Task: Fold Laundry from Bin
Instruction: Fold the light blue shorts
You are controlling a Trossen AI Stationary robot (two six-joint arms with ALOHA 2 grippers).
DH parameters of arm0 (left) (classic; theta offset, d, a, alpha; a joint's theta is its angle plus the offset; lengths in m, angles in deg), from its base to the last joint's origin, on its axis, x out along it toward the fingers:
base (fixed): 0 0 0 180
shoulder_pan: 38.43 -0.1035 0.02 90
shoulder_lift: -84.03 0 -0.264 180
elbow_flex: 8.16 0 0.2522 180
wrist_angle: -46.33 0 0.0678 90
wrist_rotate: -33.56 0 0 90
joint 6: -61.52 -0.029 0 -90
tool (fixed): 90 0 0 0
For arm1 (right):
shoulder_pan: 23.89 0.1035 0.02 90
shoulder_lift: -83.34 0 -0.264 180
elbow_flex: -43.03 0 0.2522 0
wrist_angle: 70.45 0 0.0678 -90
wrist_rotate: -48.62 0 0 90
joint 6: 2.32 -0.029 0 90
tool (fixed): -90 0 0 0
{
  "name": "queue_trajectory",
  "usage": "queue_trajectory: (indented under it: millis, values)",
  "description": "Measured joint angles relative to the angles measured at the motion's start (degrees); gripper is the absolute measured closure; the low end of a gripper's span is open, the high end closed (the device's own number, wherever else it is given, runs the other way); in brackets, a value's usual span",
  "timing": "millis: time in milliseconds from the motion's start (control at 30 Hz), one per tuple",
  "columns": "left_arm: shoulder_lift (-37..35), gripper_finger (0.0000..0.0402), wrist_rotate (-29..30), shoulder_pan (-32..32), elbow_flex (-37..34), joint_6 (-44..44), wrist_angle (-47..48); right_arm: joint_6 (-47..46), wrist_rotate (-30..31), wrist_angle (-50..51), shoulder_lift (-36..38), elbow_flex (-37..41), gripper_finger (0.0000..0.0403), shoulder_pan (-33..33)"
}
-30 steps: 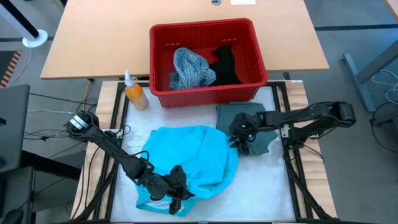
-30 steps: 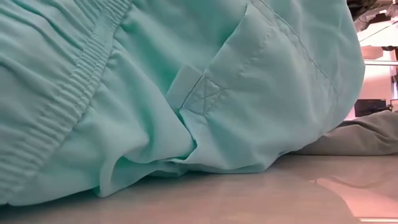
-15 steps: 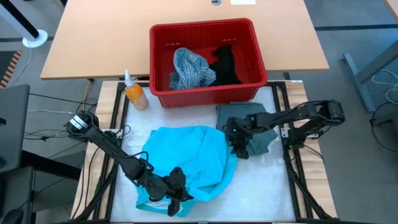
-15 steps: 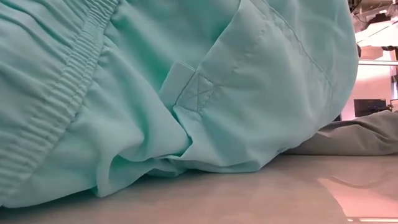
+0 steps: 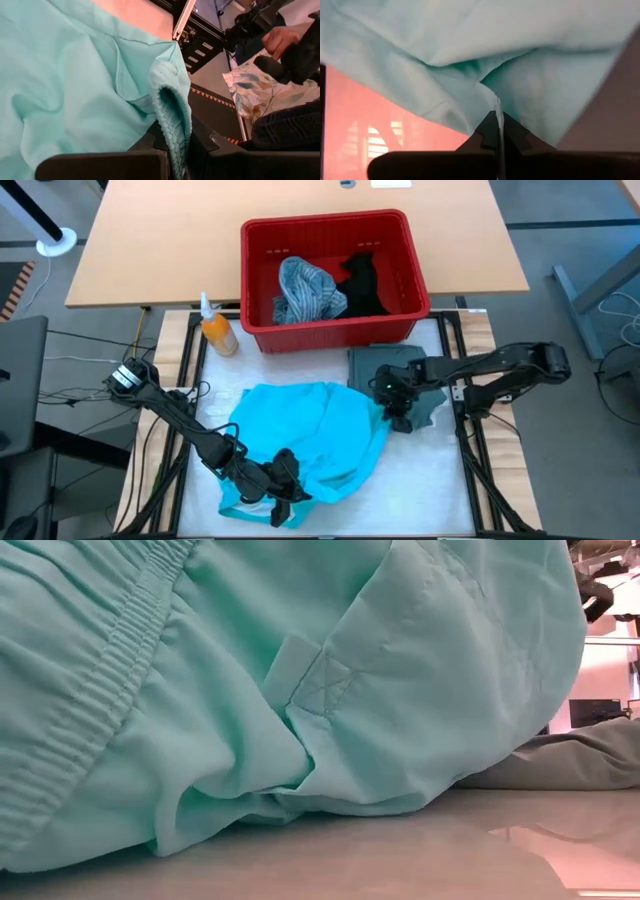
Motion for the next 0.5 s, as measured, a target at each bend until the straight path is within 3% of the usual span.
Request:
queue_trajectory:
  millis: [300,500]
  values:
    - [0.02,0.039,4.28,1.79,0.0,1.95,-0.57,-1.19,4.35,13.07,10.27,0.07,0.0385,-3.28]
    - [0.02,0.039,6.72,2.22,-0.02,1.61,-3.52,-4.31,1.76,13.68,16.56,0.07,0.0383,-5.16]
